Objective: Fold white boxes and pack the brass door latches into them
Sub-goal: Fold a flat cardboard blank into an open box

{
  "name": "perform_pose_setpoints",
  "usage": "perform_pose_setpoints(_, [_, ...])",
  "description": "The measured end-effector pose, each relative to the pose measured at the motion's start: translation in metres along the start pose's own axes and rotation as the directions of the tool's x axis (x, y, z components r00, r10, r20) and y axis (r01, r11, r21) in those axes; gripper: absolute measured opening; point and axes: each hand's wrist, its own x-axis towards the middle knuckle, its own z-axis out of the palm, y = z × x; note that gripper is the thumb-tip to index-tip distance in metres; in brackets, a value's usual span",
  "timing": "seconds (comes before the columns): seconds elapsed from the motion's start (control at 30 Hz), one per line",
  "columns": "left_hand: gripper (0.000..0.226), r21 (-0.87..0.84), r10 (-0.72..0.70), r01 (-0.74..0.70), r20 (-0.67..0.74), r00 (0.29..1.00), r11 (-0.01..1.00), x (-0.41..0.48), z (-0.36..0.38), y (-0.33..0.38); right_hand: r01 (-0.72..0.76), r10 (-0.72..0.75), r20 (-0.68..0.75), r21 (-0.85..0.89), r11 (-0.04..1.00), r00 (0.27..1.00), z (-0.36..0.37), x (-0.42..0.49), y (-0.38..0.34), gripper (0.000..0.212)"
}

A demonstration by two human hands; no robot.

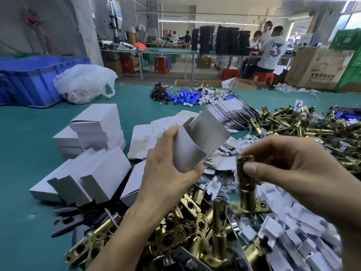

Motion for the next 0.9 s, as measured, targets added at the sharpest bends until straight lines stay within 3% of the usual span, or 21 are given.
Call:
perform_pose_setpoints(0.2, [0.071,0.023,0.046,-0.046,-0.013,0.999,0.999,-0.002,0.005,0.002,0.134,-0.055,-0.341,0.213,0.968,0.939,-0.005,0.001,0.000,0.031])
perform_pose_setpoints(0.4, [0.080,0.081,0.119,-0.117,-0.012,0.993,0.990,-0.010,0.012,0.010,0.323,-0.092,-0.642,0.252,0.912,0.761,0.012,0.008,-0.004,0.017])
perform_pose_setpoints(0.67, [0.083,0.073,0.151,-0.148,-0.037,0.988,0.986,-0.016,0.018,0.019,0.274,-0.218,-0.771,-0.059,0.960,0.598,0.046,0.017,-0.008,0.021])
perform_pose_setpoints(0.77, [0.082,0.058,0.142,-0.138,-0.078,0.987,0.989,-0.014,0.019,0.015,0.266,-0.249,-0.767,-0.106,0.958,0.592,0.048,0.019,-0.008,0.032])
perform_pose_setpoints(0.9, [0.083,0.043,0.133,-0.131,-0.069,0.989,0.991,-0.014,0.021,0.017,0.240,-0.345,-0.718,-0.249,0.938,0.604,0.051,0.018,-0.007,0.024])
